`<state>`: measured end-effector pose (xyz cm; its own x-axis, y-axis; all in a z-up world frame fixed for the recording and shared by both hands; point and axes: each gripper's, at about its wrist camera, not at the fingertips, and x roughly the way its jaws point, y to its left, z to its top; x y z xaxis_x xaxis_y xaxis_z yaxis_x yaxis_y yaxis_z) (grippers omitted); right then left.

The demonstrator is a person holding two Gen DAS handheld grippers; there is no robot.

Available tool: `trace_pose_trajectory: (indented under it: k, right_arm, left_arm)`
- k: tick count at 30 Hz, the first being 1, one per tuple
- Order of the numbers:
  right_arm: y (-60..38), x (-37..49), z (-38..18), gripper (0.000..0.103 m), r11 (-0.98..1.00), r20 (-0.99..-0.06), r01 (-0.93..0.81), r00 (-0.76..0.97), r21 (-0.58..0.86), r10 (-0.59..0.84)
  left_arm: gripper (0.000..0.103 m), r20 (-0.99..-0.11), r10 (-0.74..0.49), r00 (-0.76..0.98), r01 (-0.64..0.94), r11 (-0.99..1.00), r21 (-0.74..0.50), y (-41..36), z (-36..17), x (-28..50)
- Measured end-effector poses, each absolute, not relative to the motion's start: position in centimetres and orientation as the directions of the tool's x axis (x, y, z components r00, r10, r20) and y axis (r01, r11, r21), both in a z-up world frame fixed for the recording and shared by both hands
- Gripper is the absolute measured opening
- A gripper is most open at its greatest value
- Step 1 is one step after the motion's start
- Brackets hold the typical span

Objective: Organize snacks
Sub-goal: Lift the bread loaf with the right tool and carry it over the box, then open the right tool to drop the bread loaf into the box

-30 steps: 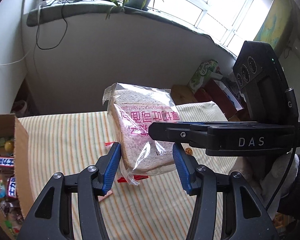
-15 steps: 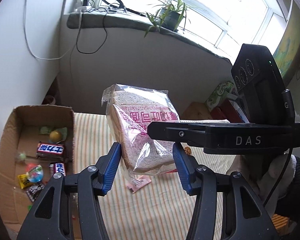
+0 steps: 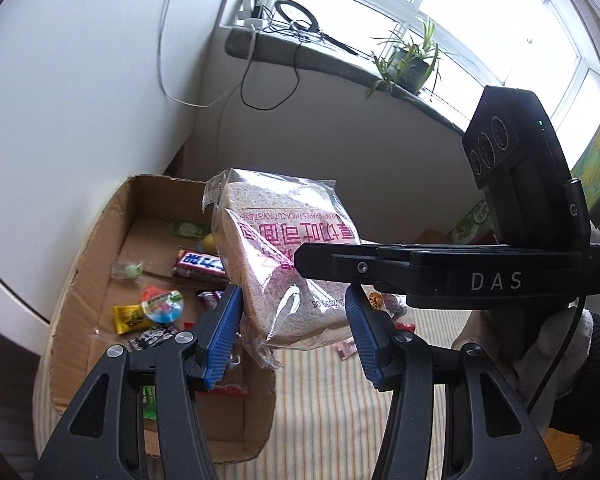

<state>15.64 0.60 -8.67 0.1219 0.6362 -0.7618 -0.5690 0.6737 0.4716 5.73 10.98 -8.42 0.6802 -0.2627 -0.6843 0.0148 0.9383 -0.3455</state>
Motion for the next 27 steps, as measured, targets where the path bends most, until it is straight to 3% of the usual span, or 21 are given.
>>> trace_pose_trajectory:
  k: [27]
  right_arm:
    - [9.6, 15.6, -12.3, 0.052, 0.623, -0.809, -0.641, 0.004, 0.449, 0.587]
  left_arm:
    - [0.051, -0.735, -0.147, 0.662, -0.142, 0.938, -0.316, 17.0, -11.1, 4.4]
